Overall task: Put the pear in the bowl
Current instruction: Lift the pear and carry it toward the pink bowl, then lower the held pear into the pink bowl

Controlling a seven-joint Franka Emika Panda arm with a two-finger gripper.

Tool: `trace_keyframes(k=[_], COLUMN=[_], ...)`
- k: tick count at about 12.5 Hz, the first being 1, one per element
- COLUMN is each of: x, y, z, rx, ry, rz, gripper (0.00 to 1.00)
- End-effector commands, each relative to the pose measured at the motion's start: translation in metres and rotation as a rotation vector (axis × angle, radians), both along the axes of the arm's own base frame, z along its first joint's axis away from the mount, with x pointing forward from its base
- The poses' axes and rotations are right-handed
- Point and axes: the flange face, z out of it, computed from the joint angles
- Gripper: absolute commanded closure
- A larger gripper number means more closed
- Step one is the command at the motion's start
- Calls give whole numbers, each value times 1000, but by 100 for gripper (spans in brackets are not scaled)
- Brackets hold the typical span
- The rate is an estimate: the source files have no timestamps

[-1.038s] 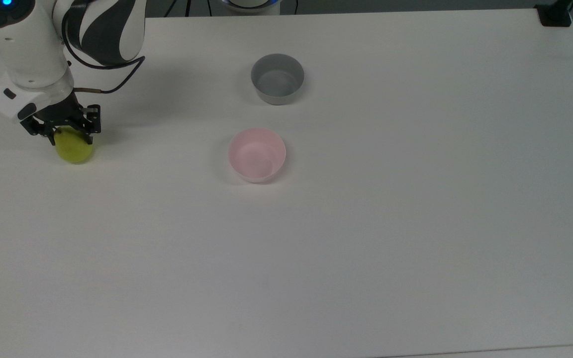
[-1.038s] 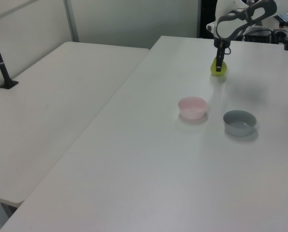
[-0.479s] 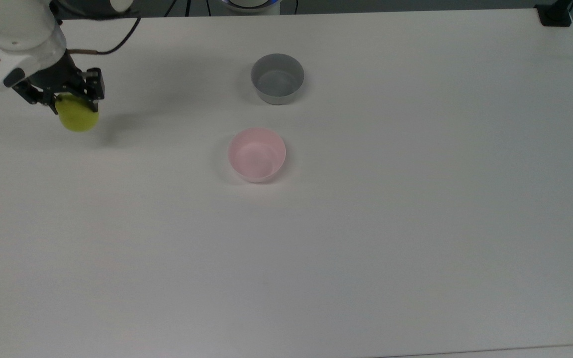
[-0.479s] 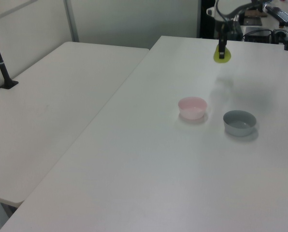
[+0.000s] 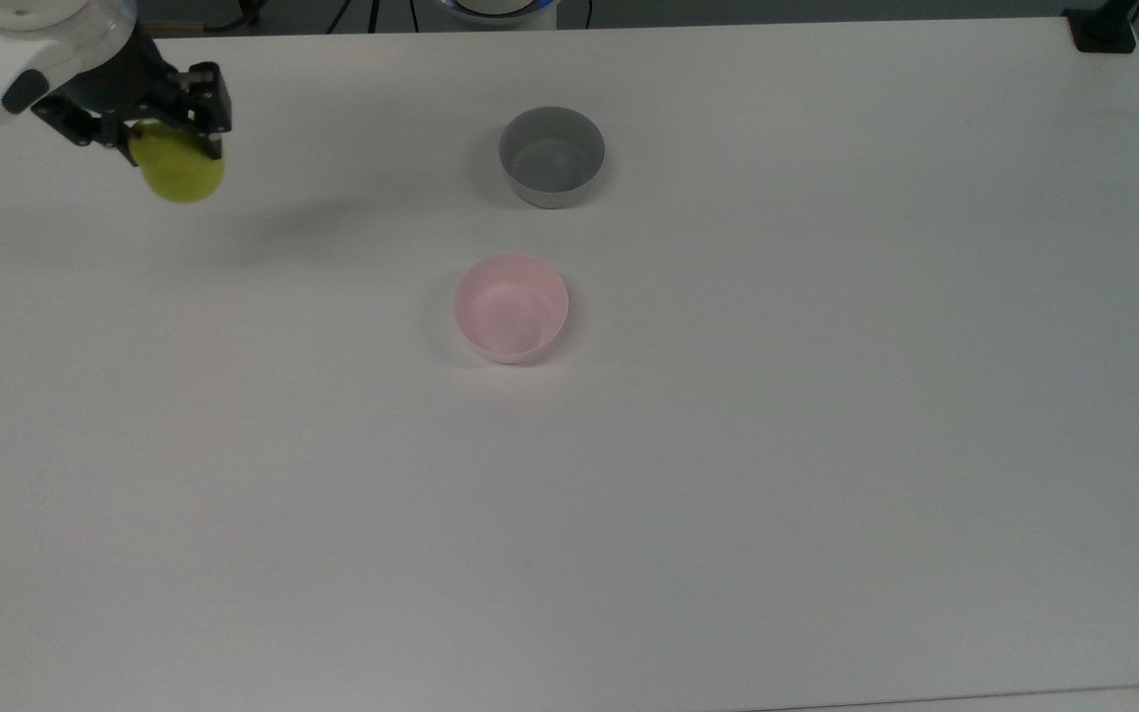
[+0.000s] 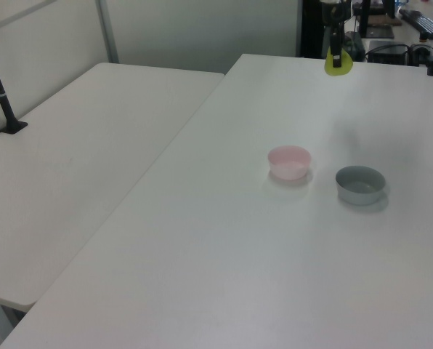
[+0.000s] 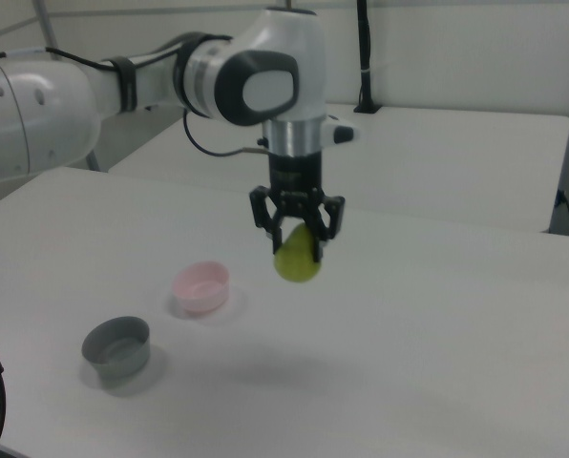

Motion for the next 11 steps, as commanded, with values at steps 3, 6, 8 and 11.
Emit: trace_keyframes(k=[3,6,8,11], x=[-13,-35,-45,-42], y=[106,171,200,220], z=[95,123,127,105], rx=[39,38,29,24], ry=[-38,-77,-130,-199], rz=[27,73,87,63], gripper=[92,93,92,92])
